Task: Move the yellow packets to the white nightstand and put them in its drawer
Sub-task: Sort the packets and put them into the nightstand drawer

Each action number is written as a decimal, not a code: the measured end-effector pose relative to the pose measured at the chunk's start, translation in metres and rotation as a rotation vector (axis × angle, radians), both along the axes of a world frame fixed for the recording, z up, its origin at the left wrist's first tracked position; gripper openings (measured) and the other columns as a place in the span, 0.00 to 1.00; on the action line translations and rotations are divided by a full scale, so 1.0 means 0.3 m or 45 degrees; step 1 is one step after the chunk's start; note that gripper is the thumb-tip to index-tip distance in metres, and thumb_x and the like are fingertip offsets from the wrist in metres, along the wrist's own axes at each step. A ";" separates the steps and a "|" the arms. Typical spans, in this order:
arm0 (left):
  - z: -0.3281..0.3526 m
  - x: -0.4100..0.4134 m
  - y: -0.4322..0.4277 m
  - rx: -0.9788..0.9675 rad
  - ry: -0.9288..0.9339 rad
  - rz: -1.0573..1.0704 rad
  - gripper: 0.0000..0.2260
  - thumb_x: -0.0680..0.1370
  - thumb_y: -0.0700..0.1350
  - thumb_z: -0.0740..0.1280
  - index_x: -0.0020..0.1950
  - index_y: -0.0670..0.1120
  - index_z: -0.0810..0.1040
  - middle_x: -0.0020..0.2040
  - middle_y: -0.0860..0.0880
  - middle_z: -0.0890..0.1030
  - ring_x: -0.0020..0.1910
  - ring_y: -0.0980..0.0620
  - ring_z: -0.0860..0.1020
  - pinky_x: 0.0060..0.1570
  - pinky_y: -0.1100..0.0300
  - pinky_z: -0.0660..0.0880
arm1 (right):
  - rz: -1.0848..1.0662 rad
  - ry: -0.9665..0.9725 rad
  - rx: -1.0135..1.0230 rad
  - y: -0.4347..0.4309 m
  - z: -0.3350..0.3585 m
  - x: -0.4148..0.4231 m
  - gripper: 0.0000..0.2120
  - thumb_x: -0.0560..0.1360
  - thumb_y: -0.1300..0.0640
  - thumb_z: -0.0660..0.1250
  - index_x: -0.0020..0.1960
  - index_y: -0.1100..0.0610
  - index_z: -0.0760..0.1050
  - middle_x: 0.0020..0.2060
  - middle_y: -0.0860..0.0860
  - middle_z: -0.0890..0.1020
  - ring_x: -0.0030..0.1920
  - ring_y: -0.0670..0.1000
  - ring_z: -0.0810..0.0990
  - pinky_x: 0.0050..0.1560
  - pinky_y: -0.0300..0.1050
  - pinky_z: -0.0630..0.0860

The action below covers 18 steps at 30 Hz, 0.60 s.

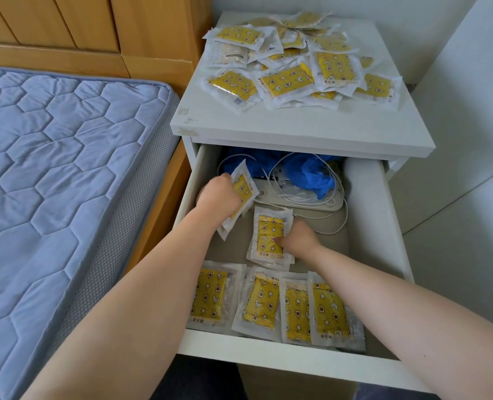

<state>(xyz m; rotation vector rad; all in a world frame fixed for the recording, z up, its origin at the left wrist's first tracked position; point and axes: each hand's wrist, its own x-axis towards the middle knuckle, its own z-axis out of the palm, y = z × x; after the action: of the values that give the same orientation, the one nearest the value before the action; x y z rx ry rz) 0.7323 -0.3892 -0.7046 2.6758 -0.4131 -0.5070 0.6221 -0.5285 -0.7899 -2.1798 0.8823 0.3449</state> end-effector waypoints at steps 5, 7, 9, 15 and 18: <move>0.006 -0.004 -0.003 -0.008 -0.015 -0.026 0.19 0.77 0.39 0.64 0.68 0.46 0.67 0.50 0.48 0.74 0.46 0.50 0.78 0.46 0.56 0.80 | 0.214 0.184 -0.106 -0.002 0.064 0.008 0.31 0.71 0.56 0.73 0.68 0.62 0.61 0.61 0.56 0.76 0.58 0.56 0.77 0.46 0.44 0.75; 0.015 -0.001 -0.005 -0.029 -0.026 -0.045 0.19 0.78 0.39 0.63 0.68 0.46 0.67 0.52 0.47 0.75 0.46 0.50 0.78 0.45 0.57 0.80 | 0.389 0.305 -0.277 -0.016 0.109 0.015 0.28 0.73 0.54 0.70 0.69 0.62 0.64 0.62 0.56 0.76 0.59 0.56 0.77 0.49 0.43 0.74; 0.026 0.006 -0.010 -0.073 -0.010 -0.058 0.18 0.78 0.40 0.63 0.68 0.45 0.67 0.53 0.47 0.76 0.46 0.51 0.77 0.43 0.58 0.78 | 0.362 0.139 -0.363 -0.033 0.146 0.028 0.25 0.76 0.52 0.67 0.69 0.61 0.66 0.62 0.56 0.77 0.59 0.56 0.77 0.54 0.45 0.75; 0.051 0.011 -0.019 -0.419 0.387 -0.038 0.16 0.79 0.42 0.65 0.66 0.45 0.70 0.55 0.46 0.78 0.51 0.48 0.79 0.47 0.56 0.78 | -0.097 -0.500 0.622 -0.084 0.236 0.056 0.23 0.78 0.45 0.62 0.67 0.57 0.69 0.61 0.50 0.78 0.61 0.51 0.77 0.60 0.47 0.73; 0.056 0.001 -0.015 -0.522 0.619 -0.104 0.13 0.78 0.40 0.67 0.62 0.44 0.72 0.55 0.45 0.80 0.53 0.47 0.80 0.53 0.51 0.78 | -0.183 -0.472 0.970 -0.083 0.236 0.052 0.10 0.78 0.56 0.65 0.57 0.59 0.74 0.51 0.55 0.82 0.51 0.53 0.82 0.52 0.49 0.80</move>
<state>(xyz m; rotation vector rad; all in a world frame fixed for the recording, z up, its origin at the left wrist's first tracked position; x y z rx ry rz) 0.7327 -0.3937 -0.6878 2.0645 -0.4254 -0.9530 0.6378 -0.5533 -0.7189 -1.4029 0.5642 0.1556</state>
